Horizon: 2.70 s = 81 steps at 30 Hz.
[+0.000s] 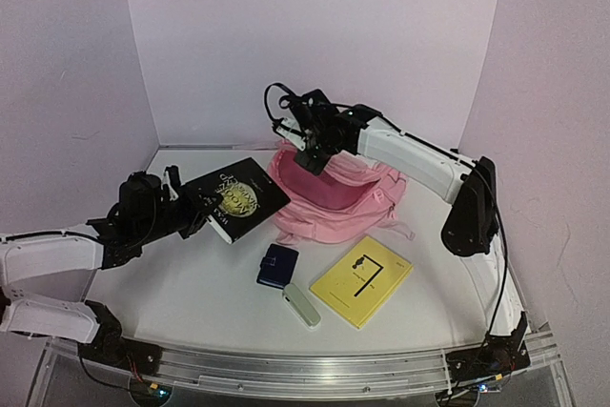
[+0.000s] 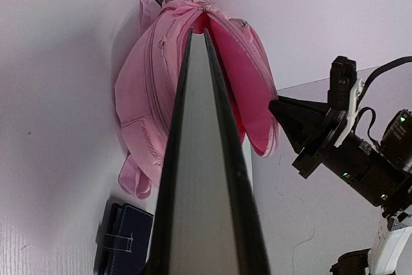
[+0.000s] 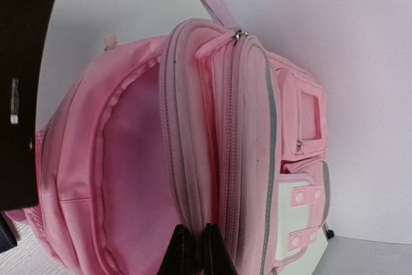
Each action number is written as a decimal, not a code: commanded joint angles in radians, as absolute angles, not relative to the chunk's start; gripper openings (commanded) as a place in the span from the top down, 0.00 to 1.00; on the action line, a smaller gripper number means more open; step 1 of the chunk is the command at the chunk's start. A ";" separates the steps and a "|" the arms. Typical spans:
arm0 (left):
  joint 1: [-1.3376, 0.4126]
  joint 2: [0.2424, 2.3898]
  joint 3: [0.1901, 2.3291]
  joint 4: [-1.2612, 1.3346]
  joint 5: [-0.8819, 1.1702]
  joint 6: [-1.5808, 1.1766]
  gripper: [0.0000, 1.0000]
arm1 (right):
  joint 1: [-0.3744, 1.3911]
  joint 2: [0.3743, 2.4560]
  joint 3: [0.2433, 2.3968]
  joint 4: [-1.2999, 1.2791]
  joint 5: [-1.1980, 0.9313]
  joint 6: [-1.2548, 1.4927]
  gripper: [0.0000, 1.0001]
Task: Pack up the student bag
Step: Place the book in the student bag.
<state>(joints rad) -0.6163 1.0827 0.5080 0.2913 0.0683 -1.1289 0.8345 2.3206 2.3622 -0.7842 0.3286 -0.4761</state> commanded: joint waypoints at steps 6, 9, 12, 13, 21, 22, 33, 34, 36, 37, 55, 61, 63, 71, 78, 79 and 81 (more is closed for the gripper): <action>-0.613 1.374 0.644 0.836 0.183 -1.276 1.00 | 0.839 2.240 2.509 -0.666 0.302 -0.498 1.00; -0.608 1.501 0.695 0.991 0.215 -1.334 1.00 | 0.839 2.237 2.511 -0.656 0.296 -0.494 1.00; -0.608 1.620 0.765 1.080 0.242 -1.378 1.00 | 0.839 2.226 2.492 -0.653 0.274 -0.482 1.00; -0.607 1.654 0.787 1.096 0.246 -1.394 1.00 | 0.839 2.220 2.482 -0.652 0.266 -0.479 1.00; -0.603 1.907 0.990 1.093 0.227 -1.464 1.00 | 0.840 2.189 2.436 -0.648 0.199 -0.444 1.00; -0.603 1.932 1.025 1.071 0.230 -1.467 1.00 | 0.839 2.187 2.431 -0.648 0.188 -0.438 1.00; -0.601 2.229 1.443 0.794 0.302 -1.553 0.99 | 0.840 2.184 2.402 -0.648 0.104 -0.381 1.00; -0.601 2.258 1.491 0.770 0.311 -1.548 0.98 | 0.840 2.185 2.403 -0.648 0.098 -0.375 1.00; -0.602 2.305 1.559 0.733 0.326 -1.547 0.96 | 0.840 2.188 2.412 -0.649 0.091 -0.367 1.00; -0.601 2.323 1.586 0.724 0.328 -1.548 0.94 | 0.839 2.190 2.415 -0.649 0.093 -0.369 1.00; -0.617 1.979 1.338 0.323 0.199 -1.471 0.41 | 0.752 2.228 2.429 -0.649 0.087 -0.313 1.00; -0.628 2.004 1.308 0.383 0.227 -1.505 0.89 | 0.752 2.220 2.429 -0.650 0.078 -0.309 1.00; -0.632 2.021 1.309 0.427 0.237 -1.503 0.99 | 0.752 2.216 2.423 -0.651 0.060 -0.299 1.00; -0.634 2.266 1.582 0.505 0.293 -1.491 1.00 | 0.754 2.211 2.404 -0.654 -0.020 -0.241 1.00; -0.639 2.267 1.695 0.283 0.223 -1.415 0.45 | 0.737 2.225 2.421 -0.653 -0.010 -0.230 1.00; -0.645 2.226 1.663 0.249 0.188 -1.402 0.35 | 0.729 2.226 2.424 -0.653 -0.013 -0.224 1.00; -0.657 2.153 1.602 0.205 0.143 -1.394 0.17 | 0.716 2.232 2.433 -0.654 -0.017 -0.211 1.00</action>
<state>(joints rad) -0.6289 2.3229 1.6743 0.3659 0.2397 -1.4496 0.7458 2.2868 2.3859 -0.7486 -0.0097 -0.2478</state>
